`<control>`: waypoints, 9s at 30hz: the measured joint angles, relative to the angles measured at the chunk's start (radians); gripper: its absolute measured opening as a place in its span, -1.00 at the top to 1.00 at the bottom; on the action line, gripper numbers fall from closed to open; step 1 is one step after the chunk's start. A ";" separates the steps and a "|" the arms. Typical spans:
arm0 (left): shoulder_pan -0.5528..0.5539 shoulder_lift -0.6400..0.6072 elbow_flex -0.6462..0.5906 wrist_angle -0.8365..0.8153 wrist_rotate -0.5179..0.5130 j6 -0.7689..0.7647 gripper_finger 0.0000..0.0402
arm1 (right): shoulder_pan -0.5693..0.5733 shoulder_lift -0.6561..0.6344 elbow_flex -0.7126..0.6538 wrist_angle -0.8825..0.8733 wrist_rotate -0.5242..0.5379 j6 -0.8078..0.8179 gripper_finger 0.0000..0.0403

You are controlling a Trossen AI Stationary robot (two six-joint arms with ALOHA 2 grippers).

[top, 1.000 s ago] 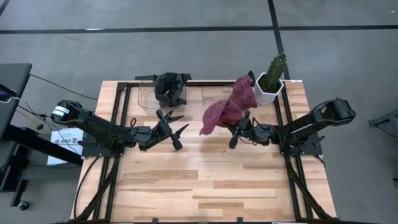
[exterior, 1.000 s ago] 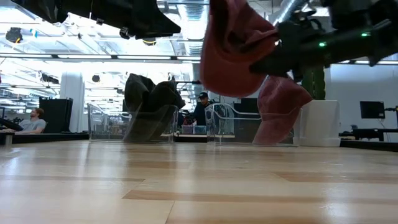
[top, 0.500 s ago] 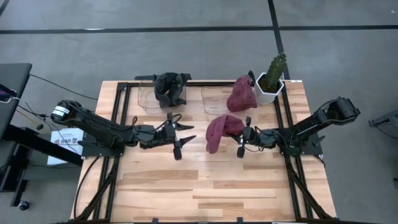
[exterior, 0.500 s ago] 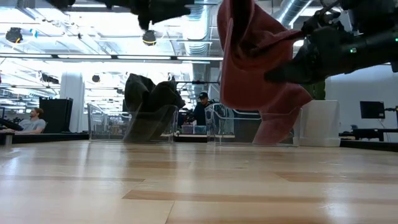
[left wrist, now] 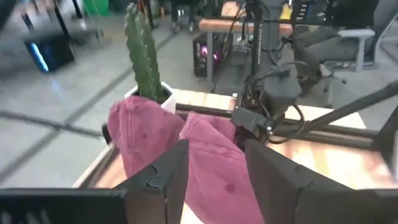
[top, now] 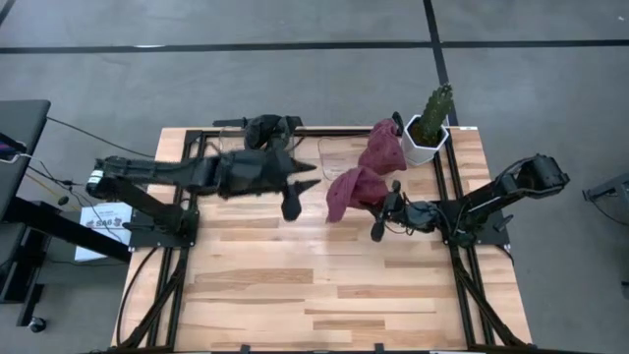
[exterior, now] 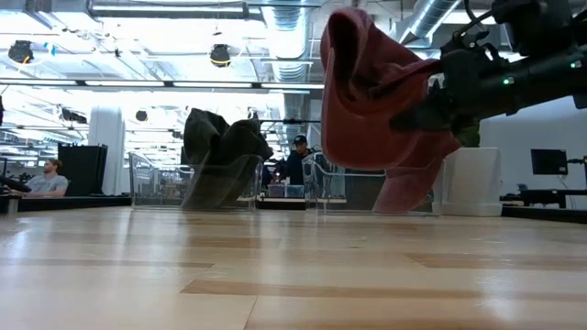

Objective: Pick & Place hat
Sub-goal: Put the red cap into the right transparent bin

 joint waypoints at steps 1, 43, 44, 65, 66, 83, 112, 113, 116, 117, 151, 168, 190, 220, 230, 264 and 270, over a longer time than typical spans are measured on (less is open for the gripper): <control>0.025 0.008 0.033 -0.041 0.033 -0.033 0.23 | -0.005 0.000 0.000 0.001 0.018 0.008 0.98; 0.299 0.243 0.148 -0.187 0.557 -0.457 0.24 | -0.074 0.000 0.200 -0.371 -0.036 0.116 0.97; 0.299 0.243 0.147 -0.189 0.545 -0.457 0.24 | -0.074 0.000 0.200 -0.372 -0.036 0.116 0.97; 0.299 0.249 0.140 -0.154 0.459 -0.396 0.24 | -0.125 0.000 0.202 -0.398 -0.063 0.124 0.97; 0.299 0.249 0.140 -0.154 0.459 -0.396 0.24 | -0.126 0.000 0.207 -0.400 -0.064 0.123 0.97; 0.299 0.249 0.140 -0.163 0.459 -0.390 0.24 | -0.118 0.000 0.332 -0.595 -0.063 0.095 0.97; 0.316 0.248 0.140 -0.318 0.381 -0.317 0.24 | -0.019 0.000 0.332 -0.612 -0.060 0.089 0.97; 0.316 0.248 0.140 -0.318 0.381 -0.317 0.24 | -0.019 0.000 0.332 -0.612 -0.060 0.084 0.97; 0.316 0.248 0.140 -0.318 0.391 -0.317 0.24 | -0.019 0.000 0.332 -0.610 -0.059 0.064 0.97; 0.316 0.248 0.140 -0.318 0.396 -0.320 0.24 | -0.019 0.000 0.332 -0.606 -0.059 0.060 0.97; 0.299 0.248 0.140 -0.318 0.488 -0.276 0.96 | -0.022 0.000 0.332 -0.593 -0.061 0.034 0.54; 0.299 0.188 0.140 -0.312 0.398 -0.303 0.95 | 0.034 -0.101 0.331 -0.722 -0.057 0.027 0.24; 0.302 0.169 0.141 0.096 0.155 -0.298 0.95 | 0.292 -0.572 0.332 -0.955 -0.055 0.021 0.40; 0.299 0.405 0.141 0.494 -0.131 -0.239 0.95 | 0.353 -0.596 0.332 -1.025 -0.001 0.099 0.41; 0.318 0.502 0.140 0.510 -0.209 -0.290 0.95 | 0.353 -0.596 0.332 -1.023 -0.001 0.101 0.41; 0.274 0.597 0.141 0.671 -0.175 -0.433 0.89 | 0.353 -0.596 0.332 -1.023 -0.001 0.099 0.41; 0.274 0.664 0.141 0.773 -0.188 -0.435 0.89 | 0.353 -0.596 0.332 -1.024 0.002 0.099 0.41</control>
